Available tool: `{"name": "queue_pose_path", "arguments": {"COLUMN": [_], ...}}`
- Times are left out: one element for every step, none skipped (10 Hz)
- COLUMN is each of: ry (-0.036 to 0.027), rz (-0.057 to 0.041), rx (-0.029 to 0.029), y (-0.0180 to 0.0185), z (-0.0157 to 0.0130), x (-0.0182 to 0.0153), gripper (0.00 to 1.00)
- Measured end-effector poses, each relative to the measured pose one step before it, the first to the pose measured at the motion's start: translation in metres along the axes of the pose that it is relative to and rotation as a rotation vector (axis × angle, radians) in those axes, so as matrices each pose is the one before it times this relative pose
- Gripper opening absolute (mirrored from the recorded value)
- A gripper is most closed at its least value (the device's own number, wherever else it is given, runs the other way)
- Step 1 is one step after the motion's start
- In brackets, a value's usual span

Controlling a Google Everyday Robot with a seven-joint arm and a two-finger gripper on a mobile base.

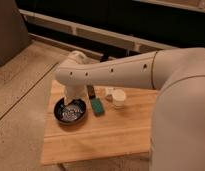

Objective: Place the eraser on the white sponge

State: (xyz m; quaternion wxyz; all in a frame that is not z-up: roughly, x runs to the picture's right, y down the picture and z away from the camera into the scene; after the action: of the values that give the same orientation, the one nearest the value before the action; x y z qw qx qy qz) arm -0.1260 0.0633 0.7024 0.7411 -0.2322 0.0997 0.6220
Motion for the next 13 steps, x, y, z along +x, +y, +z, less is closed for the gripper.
{"name": "queue_pose_path", "arguments": {"ry": [-0.00732,0.00532,0.01259,0.00397,0.00220,-0.00027,0.00006,-0.00476,-0.01252,-0.01207,-0.01516,-0.01336,-0.01500], "rz": [-0.05229,-0.07411,-0.06600,-0.02628,-0.01489,-0.00005,0.00255,0.01183,0.04025,0.04364,0.03444,0.02555,0.02736], "rx": [-0.02372,-0.01845,-0.01161,-0.00452,-0.00200,0.00007,-0.00133,0.00537,0.03038,0.02882,0.01994,0.01127,-0.00069], "y": [0.00504,0.00501,0.00548,0.00306,0.00103,-0.00002,-0.00027,-0.00580,-0.02601,-0.02746,-0.02113,-0.01477,-0.01221], "z": [-0.00034,0.00085,0.00122,0.00057,0.00016,-0.00006,0.00040,-0.00146,-0.00429,-0.00431,-0.00348,-0.00177,-0.00049], "x": [0.00495,0.00953,0.01008,0.00314,0.00209,-0.00006,-0.00059,-0.00392,-0.00810,-0.00678,-0.00821,-0.00772,-0.00782], "gripper": [0.65,0.65,0.65,0.65,0.65,0.65,0.65,0.65,0.65,0.65,0.65,0.65,0.65]}}
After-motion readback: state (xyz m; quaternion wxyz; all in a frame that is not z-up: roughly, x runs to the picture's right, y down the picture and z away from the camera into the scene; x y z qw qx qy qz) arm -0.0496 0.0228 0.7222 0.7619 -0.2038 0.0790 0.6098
